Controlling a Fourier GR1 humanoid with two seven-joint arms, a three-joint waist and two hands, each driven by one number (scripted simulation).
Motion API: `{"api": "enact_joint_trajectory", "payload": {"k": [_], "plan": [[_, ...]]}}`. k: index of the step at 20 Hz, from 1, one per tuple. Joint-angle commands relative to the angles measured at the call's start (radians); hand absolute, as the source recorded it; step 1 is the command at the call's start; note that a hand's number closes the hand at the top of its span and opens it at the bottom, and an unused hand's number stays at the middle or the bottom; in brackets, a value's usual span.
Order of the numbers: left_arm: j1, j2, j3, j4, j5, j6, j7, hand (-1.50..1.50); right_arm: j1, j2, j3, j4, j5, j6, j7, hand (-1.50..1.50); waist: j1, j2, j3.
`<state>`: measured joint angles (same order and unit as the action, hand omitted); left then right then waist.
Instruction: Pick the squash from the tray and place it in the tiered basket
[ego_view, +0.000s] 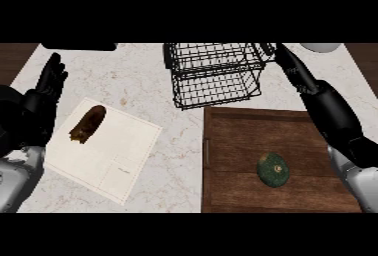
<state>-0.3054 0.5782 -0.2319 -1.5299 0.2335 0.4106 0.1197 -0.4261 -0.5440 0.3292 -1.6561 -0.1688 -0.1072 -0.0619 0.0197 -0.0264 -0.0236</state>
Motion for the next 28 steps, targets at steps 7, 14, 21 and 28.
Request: {"api": "enact_joint_trajectory", "payload": {"k": [7,14,21,28], "plan": [[0.123,-0.137,-0.130,0.005,0.078,-0.137,-0.078,0.00,0.095,0.094,-0.079,0.246,0.209,-0.457,0.276,-1.50,-0.058,0.041,0.005],[0.124,-0.226,-0.147,0.141,0.092,-0.243,-0.209,0.00,0.045,0.428,0.001,0.237,0.347,-0.796,0.190,-1.50,-0.023,0.027,0.022],[0.185,-0.203,-0.127,0.118,0.089,-0.233,-0.230,0.00,0.064,0.151,0.134,0.153,0.636,-0.594,0.693,-1.50,-0.057,0.002,0.012],[0.182,-0.192,-0.118,0.145,0.101,-0.254,-0.217,0.00,0.012,-0.014,0.269,0.153,0.659,-0.140,1.032,-1.50,-0.052,0.002,0.004]]}}
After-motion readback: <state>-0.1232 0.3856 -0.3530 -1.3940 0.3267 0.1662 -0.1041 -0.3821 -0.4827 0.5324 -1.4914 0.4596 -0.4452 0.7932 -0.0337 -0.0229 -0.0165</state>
